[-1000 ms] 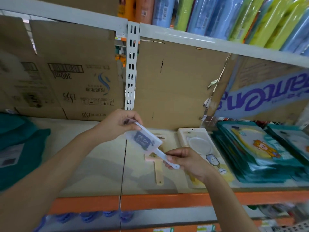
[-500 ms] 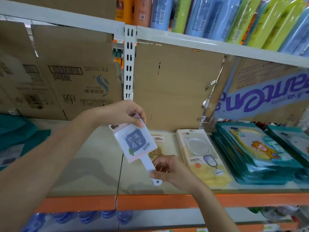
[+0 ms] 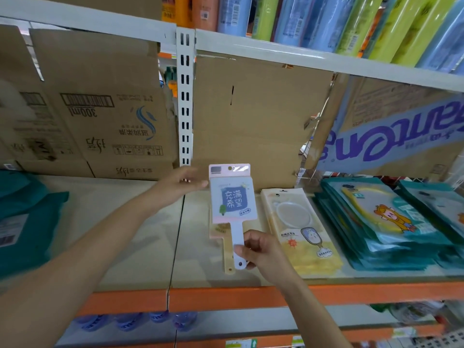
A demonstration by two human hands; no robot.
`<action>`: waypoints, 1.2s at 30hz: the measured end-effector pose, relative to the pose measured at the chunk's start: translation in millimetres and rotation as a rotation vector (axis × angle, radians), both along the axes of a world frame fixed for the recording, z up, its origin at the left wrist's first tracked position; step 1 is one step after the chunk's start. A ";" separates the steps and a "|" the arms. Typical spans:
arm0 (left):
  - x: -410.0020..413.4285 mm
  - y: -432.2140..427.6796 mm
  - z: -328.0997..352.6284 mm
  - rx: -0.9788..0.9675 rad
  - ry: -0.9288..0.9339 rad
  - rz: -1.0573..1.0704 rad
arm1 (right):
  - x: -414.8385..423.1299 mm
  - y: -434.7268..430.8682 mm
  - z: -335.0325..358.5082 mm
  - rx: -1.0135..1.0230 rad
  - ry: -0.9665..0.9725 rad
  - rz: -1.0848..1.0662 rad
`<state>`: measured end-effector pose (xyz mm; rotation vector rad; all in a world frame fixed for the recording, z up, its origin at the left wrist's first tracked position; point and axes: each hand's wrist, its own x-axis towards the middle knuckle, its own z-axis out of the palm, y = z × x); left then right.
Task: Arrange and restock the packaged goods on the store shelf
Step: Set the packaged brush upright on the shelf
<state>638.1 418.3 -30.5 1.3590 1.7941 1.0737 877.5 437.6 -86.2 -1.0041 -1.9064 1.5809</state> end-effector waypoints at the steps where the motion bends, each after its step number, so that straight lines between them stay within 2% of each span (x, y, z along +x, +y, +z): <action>1: 2.7 0.5 -6.0 -0.034 -0.062 0.011 | -0.5 -1.2 -2.4 -0.019 0.008 -0.011; 5: 12.3 6.6 -23.3 -0.079 -0.280 0.050 | -3.3 -1.2 -15.2 -0.077 0.013 -0.041; 16: 20.4 24.4 -54.3 -0.169 -0.280 0.090 | -14.8 0.9 -36.8 -0.116 -0.099 -0.120; 25: 18.0 30.3 -65.1 -0.135 -0.237 0.078 | -19.3 5.5 -40.8 0.014 -0.267 -0.146; 29: 17.5 30.0 -69.3 -0.133 -0.219 0.072 | -18.5 5.7 -37.4 0.232 -0.390 -0.117; 36: 18.7 27.5 -73.5 -0.127 -0.180 0.075 | -15.9 5.4 -33.9 0.338 -0.465 -0.105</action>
